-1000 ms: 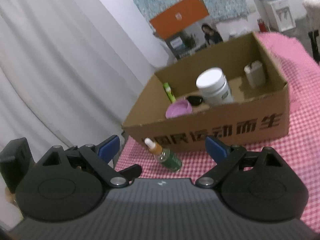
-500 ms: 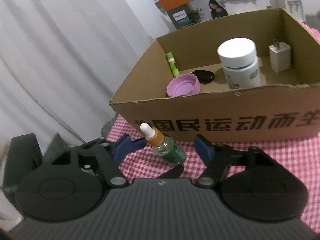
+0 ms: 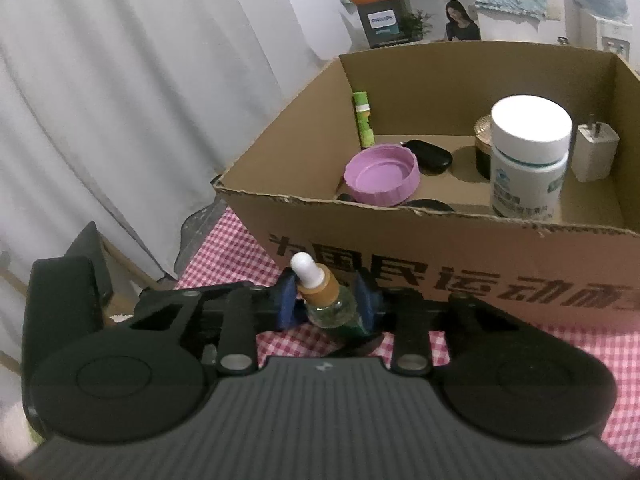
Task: Organize rigid objects
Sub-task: 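Close the right gripper on the dropper bottle, then lift the dropper bottle and carry it over the box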
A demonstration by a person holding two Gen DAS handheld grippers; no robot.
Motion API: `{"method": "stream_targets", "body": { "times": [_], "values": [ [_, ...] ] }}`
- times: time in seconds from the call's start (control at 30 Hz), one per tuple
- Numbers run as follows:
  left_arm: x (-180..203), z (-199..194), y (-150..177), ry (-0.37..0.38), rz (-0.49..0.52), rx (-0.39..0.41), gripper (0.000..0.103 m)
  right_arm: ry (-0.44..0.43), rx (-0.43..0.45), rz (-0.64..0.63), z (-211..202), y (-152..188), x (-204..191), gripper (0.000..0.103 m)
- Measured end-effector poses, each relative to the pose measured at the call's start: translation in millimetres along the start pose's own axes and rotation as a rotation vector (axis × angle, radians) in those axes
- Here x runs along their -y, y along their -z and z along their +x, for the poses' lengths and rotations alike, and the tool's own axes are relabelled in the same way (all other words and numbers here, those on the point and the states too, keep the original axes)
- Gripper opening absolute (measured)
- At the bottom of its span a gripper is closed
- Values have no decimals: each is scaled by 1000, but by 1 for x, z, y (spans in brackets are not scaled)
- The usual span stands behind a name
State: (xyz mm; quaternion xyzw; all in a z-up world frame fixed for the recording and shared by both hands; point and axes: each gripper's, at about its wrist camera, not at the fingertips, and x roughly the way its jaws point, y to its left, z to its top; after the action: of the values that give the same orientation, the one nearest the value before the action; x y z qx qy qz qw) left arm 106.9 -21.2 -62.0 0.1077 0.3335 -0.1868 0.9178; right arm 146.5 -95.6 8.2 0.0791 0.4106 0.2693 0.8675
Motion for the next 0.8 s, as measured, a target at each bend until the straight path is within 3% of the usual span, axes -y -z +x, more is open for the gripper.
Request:
{"method": "stream_targets", "body": {
  "times": [0.13,0.4,0.8],
  "values": [
    [1,0,2,4,-9,17,34,29,11,-35,-2,-2,-6,21],
    [14,-21,0,8,16,34,33,19,27,-26,-21,4,-5,21],
    [51,-84,-46,-19,84,169,33,-17,171,-96,-117,-8,-18,21]
  ]
}}
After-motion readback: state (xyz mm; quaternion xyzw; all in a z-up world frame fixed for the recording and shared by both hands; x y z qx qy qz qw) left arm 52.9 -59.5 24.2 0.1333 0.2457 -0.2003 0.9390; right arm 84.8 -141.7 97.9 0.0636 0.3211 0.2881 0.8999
